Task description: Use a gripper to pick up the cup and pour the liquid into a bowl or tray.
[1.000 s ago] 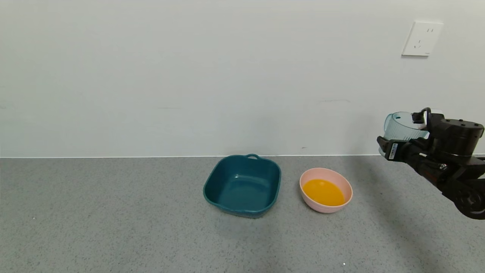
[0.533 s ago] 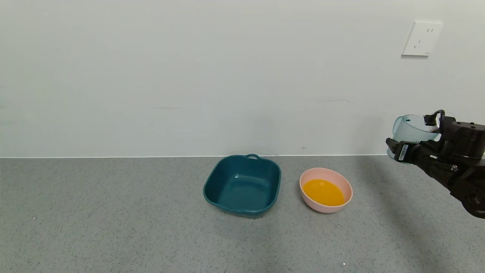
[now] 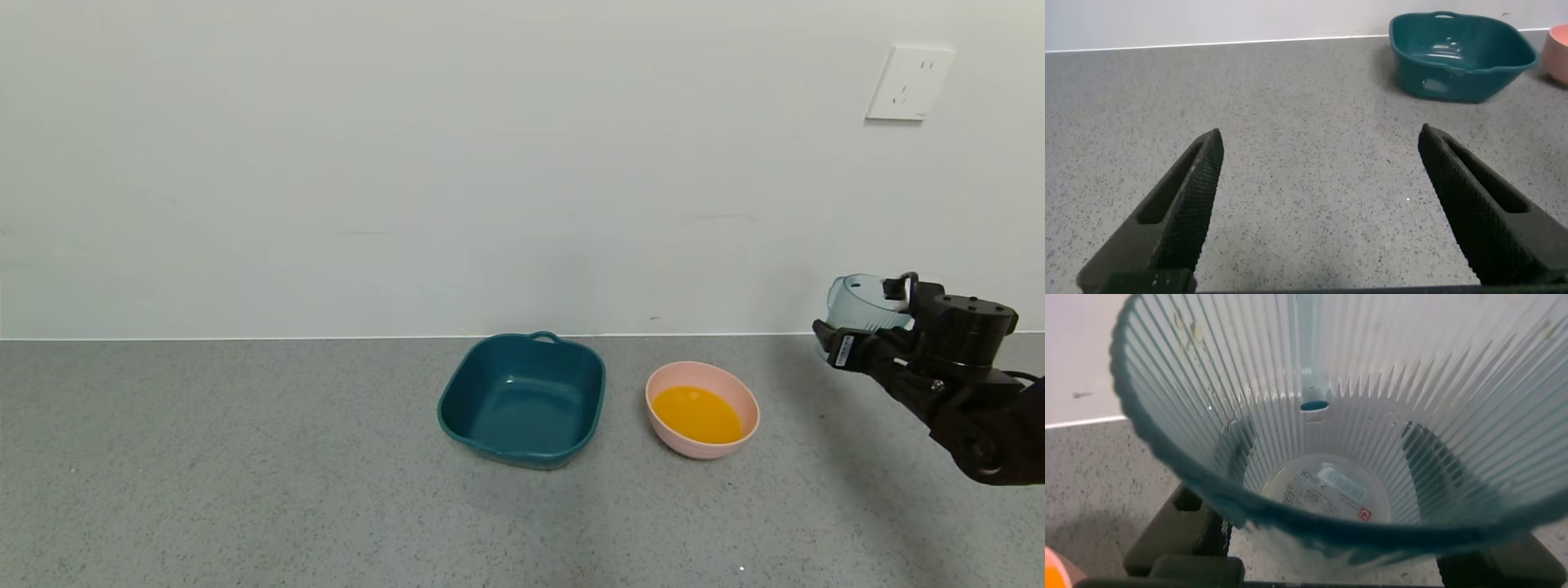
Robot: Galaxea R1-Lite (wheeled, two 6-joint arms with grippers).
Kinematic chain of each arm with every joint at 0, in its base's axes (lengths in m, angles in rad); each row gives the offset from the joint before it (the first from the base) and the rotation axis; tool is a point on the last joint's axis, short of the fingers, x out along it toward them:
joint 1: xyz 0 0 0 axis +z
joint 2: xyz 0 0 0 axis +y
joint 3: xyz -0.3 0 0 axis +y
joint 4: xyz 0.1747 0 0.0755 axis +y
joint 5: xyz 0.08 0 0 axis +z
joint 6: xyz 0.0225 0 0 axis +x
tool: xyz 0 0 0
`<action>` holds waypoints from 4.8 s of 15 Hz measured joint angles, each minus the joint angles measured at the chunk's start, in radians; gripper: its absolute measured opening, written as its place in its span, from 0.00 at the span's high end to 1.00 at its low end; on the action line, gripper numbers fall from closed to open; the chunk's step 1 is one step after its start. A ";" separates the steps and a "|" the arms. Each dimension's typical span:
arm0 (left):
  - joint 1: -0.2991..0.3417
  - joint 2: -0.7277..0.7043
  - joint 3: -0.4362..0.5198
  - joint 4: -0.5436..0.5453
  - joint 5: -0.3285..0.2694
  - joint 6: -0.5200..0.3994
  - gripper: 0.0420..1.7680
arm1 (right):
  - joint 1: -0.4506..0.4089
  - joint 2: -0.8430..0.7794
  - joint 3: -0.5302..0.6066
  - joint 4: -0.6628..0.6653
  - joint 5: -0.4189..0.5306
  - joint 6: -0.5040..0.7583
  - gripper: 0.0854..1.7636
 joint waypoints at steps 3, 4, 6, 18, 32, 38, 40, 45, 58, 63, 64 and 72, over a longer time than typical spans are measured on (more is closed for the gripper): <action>0.000 0.000 0.000 0.000 0.000 0.000 0.03 | 0.017 0.072 -0.001 -0.043 -0.003 -0.010 0.25; 0.000 0.000 0.000 0.000 0.000 0.000 0.03 | 0.020 0.092 -0.003 -0.044 -0.001 -0.014 0.25; 0.000 0.000 0.000 0.001 0.000 0.000 0.03 | 0.024 0.128 -0.010 -0.046 -0.001 -0.015 0.25; 0.000 0.000 0.000 0.000 0.000 0.000 0.03 | 0.029 0.240 -0.091 -0.042 -0.005 -0.017 0.25; 0.000 0.000 0.000 0.000 0.000 0.000 0.03 | 0.030 0.261 -0.101 -0.045 -0.007 -0.022 0.15; 0.000 0.000 0.000 0.000 0.000 0.000 0.03 | 0.024 0.242 -0.090 -0.038 0.000 -0.024 0.09; 0.000 0.000 0.000 0.000 0.000 0.000 0.03 | 0.021 0.215 -0.064 -0.027 0.005 -0.044 0.07; 0.000 0.000 0.000 0.000 0.000 0.000 0.03 | -0.015 0.096 0.061 -0.028 0.100 -0.060 0.05; 0.000 0.000 0.000 0.000 0.000 0.000 0.03 | 0.004 -0.645 0.356 0.376 0.112 -0.062 0.04; 0.000 0.000 0.000 0.000 0.000 0.000 0.03 | 0.066 -1.060 0.423 0.644 0.121 -0.097 0.04; 0.000 0.000 0.000 0.000 0.000 0.000 0.03 | 0.083 -1.144 0.443 0.697 0.123 -0.114 0.04; 0.000 0.000 0.000 0.000 0.000 0.000 0.03 | 0.132 -1.704 0.431 1.276 0.171 -0.151 0.04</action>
